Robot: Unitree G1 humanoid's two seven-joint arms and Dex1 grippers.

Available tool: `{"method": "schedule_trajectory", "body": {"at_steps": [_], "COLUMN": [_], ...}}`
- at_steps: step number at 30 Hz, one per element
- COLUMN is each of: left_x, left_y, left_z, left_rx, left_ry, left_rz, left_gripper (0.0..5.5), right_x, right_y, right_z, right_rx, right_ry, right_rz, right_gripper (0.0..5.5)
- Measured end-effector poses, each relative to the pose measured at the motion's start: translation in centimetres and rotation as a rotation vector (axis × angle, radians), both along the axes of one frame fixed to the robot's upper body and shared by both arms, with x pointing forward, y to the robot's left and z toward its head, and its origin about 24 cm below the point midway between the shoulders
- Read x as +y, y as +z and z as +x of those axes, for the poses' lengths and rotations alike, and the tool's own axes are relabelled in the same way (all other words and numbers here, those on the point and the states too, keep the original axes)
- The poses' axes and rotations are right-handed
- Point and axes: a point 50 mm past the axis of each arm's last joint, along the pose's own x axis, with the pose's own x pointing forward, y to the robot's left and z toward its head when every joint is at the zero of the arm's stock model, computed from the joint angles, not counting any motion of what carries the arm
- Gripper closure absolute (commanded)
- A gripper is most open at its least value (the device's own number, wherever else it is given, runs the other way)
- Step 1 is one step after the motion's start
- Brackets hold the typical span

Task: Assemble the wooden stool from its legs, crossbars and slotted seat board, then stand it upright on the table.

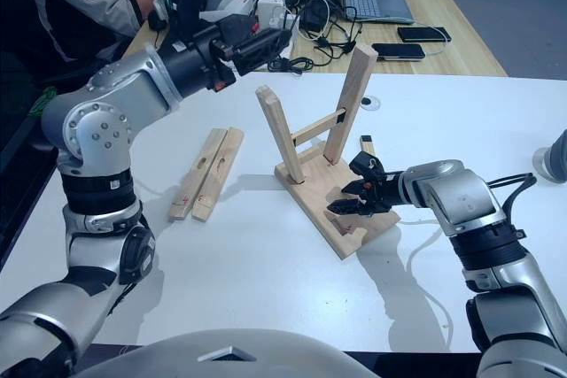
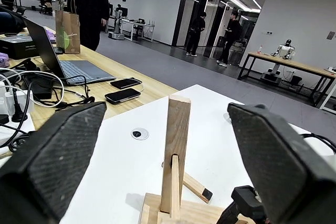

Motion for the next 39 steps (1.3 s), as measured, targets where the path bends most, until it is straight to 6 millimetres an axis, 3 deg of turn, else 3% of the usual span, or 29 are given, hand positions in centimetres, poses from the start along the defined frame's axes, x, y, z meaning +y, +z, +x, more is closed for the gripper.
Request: {"method": "schedule_trajectory", "body": {"at_steps": [6,13,21,24,28,32,39], "left_x": [0.5,0.1,-2.4,-3.6,-4.7,-4.4,-4.7], "left_y": [1.3,1.6,1.8,-0.3,-6.5,-6.7,-4.4], "left_z": [0.9,1.3,1.2,0.2,-2.2,-2.2,-1.7], "left_rx": [0.020,0.032,0.071,0.103,0.189,0.167,0.127], "left_ry": [0.051,0.075,0.048,0.011,-0.077,-0.049,-0.023], "left_rz": [-0.093,-0.131,-0.191,-0.096,0.316,0.338,0.169], "left_gripper": [1.24,1.24,1.24,1.24,1.24,1.24,1.24], "right_x": [0.1,0.1,0.6,0.7,0.7,0.7,0.8], "right_y": [0.0,0.0,-0.1,0.0,0.0,0.0,0.0], "right_z": [0.0,0.0,0.1,0.2,0.2,0.2,0.3], "right_rx": [0.000,0.000,-0.001,0.003,0.005,0.005,0.002], "right_ry": [0.002,0.003,0.012,0.017,0.025,0.028,0.024], "right_rz": [0.001,0.001,0.017,0.017,0.011,0.007,0.004], "right_gripper": [1.87,1.87,1.87,1.87,1.87,1.87,1.87]}}
